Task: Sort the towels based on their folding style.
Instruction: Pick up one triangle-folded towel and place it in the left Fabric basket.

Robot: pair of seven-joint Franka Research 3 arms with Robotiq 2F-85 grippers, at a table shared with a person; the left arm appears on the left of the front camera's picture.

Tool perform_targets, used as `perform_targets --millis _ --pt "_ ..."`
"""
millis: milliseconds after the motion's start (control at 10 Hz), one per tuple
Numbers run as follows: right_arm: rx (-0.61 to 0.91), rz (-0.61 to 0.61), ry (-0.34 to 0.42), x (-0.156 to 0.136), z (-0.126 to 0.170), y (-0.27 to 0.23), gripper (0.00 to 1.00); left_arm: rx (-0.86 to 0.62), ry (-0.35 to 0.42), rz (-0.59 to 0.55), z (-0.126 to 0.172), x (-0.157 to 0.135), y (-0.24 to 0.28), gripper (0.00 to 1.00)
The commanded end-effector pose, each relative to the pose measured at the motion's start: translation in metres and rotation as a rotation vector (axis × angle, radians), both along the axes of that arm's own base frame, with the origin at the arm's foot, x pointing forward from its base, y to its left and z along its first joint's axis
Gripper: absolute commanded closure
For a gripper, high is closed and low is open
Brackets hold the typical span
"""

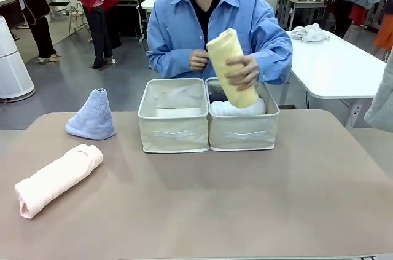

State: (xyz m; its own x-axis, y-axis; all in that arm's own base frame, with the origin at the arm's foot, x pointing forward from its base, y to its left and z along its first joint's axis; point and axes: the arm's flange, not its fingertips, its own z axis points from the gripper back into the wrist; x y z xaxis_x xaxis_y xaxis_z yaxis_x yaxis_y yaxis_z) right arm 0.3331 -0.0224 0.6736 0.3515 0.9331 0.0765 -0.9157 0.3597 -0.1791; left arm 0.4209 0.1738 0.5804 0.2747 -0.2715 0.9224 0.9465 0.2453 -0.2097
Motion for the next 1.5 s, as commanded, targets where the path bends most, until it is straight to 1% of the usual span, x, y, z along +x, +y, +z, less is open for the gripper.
perform_targets --millis 0,100,300,500,600,800,900,1000,1100,1400 --pt "0.026 0.023 -0.014 0.009 -0.002 0.007 0.82 -0.017 -0.020 0.001 0.001 -0.002 -0.001 0.00" --pt "0.029 0.035 -0.014 0.015 -0.001 0.010 0.82 -0.017 -0.020 0.001 0.001 -0.002 -0.001 0.00" --pt "0.044 0.101 -0.042 0.038 0.009 0.027 0.82 -0.017 -0.020 0.001 0.001 -0.002 -0.001 0.00" --pt "0.067 0.204 -0.035 0.069 0.018 0.054 0.82 -0.017 -0.020 0.001 0.001 -0.002 -0.001 0.00" --pt "0.062 0.234 -0.027 0.088 0.024 0.069 0.82 -0.017 -0.020 0.001 0.001 -0.002 -0.001 0.00" --pt "0.056 0.279 -0.008 0.111 0.033 0.092 0.82 -0.017 -0.020 0.001 0.001 -0.002 -0.001 0.00" --pt "0.056 0.294 0.001 0.116 0.035 0.098 0.82 -0.017 -0.020 0.001 0.001 -0.002 -0.001 0.00" --pt "0.037 0.299 0.040 0.117 0.033 0.096 0.82 -0.017 -0.020 0.001 0.001 -0.002 -0.001 0.00" --pt "0.053 0.273 -0.019 0.112 0.022 0.103 0.82 -0.017 -0.020 0.001 0.001 -0.002 -0.001 0.00" --pt "0.053 0.273 -0.019 0.112 0.022 0.103 0.82 -0.017 -0.020 0.001 0.001 -0.002 -0.001 0.00"
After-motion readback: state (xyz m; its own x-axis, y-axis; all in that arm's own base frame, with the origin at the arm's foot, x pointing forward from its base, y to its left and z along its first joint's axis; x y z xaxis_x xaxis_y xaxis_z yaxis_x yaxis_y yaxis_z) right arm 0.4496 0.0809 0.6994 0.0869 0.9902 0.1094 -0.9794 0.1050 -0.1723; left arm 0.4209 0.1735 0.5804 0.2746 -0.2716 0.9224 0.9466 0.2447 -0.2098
